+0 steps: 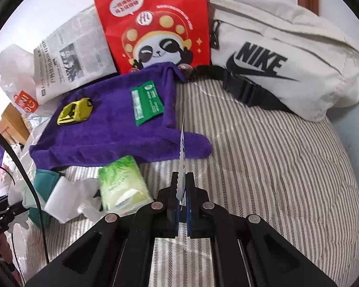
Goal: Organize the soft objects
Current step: 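Carry the sauce packet and the glove toward the purple towel with both tools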
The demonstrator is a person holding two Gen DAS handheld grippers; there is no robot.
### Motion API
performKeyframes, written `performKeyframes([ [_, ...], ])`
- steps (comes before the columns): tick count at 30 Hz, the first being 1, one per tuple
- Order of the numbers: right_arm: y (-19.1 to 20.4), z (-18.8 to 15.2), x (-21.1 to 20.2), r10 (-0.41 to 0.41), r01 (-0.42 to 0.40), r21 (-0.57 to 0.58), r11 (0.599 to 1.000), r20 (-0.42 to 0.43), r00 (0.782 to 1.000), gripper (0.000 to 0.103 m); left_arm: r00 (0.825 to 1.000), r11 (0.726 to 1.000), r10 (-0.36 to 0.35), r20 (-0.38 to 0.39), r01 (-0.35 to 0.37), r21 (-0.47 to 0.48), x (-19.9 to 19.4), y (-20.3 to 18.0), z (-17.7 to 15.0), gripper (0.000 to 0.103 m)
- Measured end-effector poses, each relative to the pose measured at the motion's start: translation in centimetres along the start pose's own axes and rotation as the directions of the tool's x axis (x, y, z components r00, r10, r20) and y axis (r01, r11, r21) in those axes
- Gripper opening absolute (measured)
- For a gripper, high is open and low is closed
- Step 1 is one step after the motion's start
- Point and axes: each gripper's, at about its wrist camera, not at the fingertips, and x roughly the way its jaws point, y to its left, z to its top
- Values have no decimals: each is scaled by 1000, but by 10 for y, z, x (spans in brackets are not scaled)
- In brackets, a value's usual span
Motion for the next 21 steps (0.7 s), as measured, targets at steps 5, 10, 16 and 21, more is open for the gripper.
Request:
performKeyframes([
  [5,11,5,-10,19,-19,-27,999,16,1000,4,1000,1000,13,22,-13,-4,-14,0,2,22],
  [10,24,7,-15,43,-41,-60,997,24,999,4,999,1000,21,50,-21,-5,-30,4,3,22],
  [16,38,10,-15,67,-64,-86,994,26,997,4,997,1000,21,68,-20,-22,-39,12,9,22],
  [21,54,18,-13,87,-84,-118,989,23,996,4,997,999,10,82,-7,-34,-41,15,21,22],
])
